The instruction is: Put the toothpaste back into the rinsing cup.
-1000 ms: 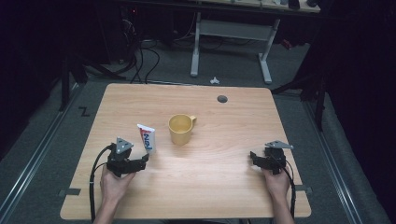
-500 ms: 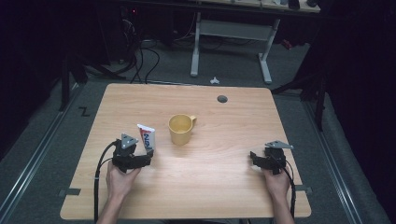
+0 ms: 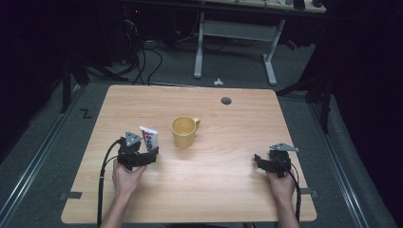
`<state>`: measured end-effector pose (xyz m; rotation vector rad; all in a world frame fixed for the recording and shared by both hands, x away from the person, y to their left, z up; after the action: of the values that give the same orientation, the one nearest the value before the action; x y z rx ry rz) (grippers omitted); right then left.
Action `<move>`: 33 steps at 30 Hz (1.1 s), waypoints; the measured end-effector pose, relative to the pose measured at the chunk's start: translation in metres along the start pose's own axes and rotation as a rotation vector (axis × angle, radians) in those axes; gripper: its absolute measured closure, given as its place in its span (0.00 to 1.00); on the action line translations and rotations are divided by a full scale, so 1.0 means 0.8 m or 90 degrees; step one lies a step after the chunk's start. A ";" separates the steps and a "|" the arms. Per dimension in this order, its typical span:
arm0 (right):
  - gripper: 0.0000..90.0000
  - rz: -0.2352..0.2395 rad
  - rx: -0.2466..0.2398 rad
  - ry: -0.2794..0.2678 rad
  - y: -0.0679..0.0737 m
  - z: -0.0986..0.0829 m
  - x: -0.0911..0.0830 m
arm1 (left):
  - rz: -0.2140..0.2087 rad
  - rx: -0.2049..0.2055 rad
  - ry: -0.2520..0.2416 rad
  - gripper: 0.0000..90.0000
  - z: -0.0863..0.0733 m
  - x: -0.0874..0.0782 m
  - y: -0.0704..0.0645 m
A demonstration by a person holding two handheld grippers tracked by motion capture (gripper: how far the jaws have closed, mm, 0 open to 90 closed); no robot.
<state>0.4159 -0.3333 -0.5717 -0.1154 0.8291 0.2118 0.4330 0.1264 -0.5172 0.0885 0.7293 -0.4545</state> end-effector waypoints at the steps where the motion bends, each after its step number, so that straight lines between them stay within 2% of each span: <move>1: 0.32 0.000 0.000 0.000 0.000 0.000 0.000 | 0.001 0.000 0.001 0.23 0.000 0.001 0.000; 5: 0.32 0.000 -0.001 0.000 0.000 0.000 0.000 | 0.002 0.001 -0.003 0.24 0.001 0.003 -0.001; 9: 0.32 0.000 -0.001 0.000 0.000 0.000 0.000 | 0.004 0.018 0.002 0.26 0.007 0.008 -0.006; 17: 0.32 0.001 -0.001 0.000 0.000 0.000 0.000 | 0.019 0.032 0.007 0.32 0.012 0.018 -0.011; 21: 0.32 0.001 -0.002 0.000 0.000 0.000 0.000 | 0.023 0.037 0.008 0.37 0.011 0.022 -0.012; 24: 0.32 0.001 -0.001 0.000 0.000 0.000 0.000 | 0.036 0.042 0.005 0.41 0.011 0.023 -0.012; 26: 0.32 0.001 -0.002 0.000 0.000 0.000 0.000 | 0.033 0.037 -0.002 0.47 0.011 0.021 -0.011; 33: 0.32 0.000 -0.002 0.000 0.000 0.000 0.000 | 0.031 0.040 -0.003 0.50 0.009 0.020 -0.009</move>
<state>0.4157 -0.3333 -0.5718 -0.1181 0.8293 0.2136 0.4446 0.1126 -0.5217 0.1639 0.7061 -0.4308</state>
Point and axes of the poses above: each handheld gripper's, and its own axes: x roughly forward along the jaws, z roughly out of its top, y roughly to its left, the point moved 6 cm from there along x, roughly forward along the jaws, and after that the axes turned 4 degrees about y, right-handed, at the moved point
